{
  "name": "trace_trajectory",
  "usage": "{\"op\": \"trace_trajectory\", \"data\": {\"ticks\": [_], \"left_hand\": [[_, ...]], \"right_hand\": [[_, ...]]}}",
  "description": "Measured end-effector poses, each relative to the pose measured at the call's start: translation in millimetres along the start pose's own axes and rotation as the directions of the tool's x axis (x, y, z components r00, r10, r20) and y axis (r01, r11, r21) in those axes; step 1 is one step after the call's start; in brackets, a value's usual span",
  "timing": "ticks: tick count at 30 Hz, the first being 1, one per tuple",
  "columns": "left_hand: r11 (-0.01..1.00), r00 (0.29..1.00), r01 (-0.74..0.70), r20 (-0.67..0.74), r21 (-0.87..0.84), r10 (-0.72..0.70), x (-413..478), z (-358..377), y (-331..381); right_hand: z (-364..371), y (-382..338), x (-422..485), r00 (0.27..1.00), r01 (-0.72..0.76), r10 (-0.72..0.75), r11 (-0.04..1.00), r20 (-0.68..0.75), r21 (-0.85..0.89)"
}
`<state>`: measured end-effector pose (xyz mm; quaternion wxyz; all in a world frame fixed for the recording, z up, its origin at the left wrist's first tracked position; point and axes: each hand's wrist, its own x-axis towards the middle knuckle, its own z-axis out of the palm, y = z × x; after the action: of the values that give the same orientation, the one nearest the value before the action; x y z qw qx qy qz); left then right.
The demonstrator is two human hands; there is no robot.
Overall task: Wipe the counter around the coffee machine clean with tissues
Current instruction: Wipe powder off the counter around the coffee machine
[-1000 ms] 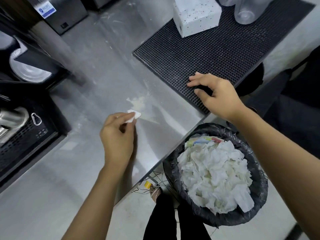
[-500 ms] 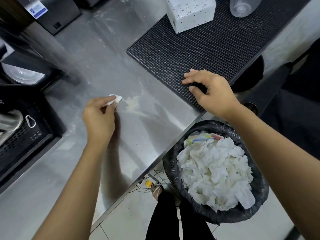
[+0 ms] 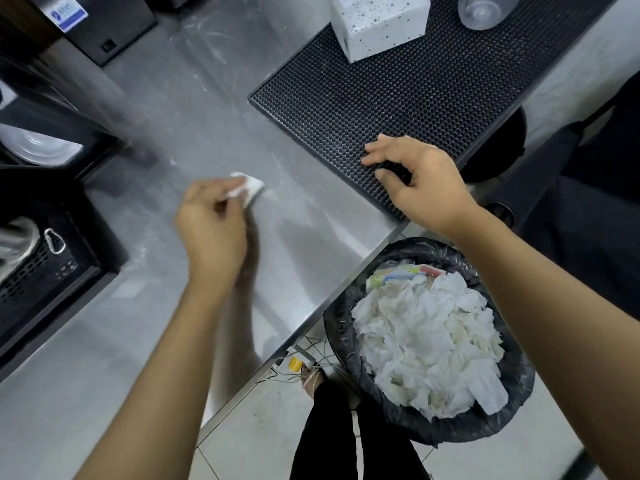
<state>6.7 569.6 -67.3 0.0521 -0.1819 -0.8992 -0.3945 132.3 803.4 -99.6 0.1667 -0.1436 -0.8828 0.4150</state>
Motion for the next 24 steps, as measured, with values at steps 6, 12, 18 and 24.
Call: {"op": "trace_trajectory", "data": {"ticks": [6, 12, 18, 24], "left_hand": [[0.998, 0.995, -0.051, 0.093, 0.031, 0.048, 2.2, 18.9, -9.9], [0.974, 0.917, -0.151, 0.345, -0.169, 0.202, -99.8, 32.6, 39.3], [0.994, 0.997, 0.047, 0.058, -0.095, -0.042, 24.5, 22.8, -5.8], [1.0, 0.995, -0.019, 0.095, -0.02, 0.021, 47.6, 49.5, -7.3]], "right_hand": [[0.5, 2.1, -0.3, 1.0, 0.01, -0.01, 1.0, -0.006, 0.004], [1.5, 5.0, 0.0, 0.999, 0.026, -0.026, 1.0, -0.019, 0.004], [0.6, 2.9, -0.1, 1.0, 0.019, -0.019, 1.0, -0.013, 0.001], [1.2, 4.4, 0.8, 1.0, 0.018, -0.018, 1.0, -0.014, -0.008]]}}
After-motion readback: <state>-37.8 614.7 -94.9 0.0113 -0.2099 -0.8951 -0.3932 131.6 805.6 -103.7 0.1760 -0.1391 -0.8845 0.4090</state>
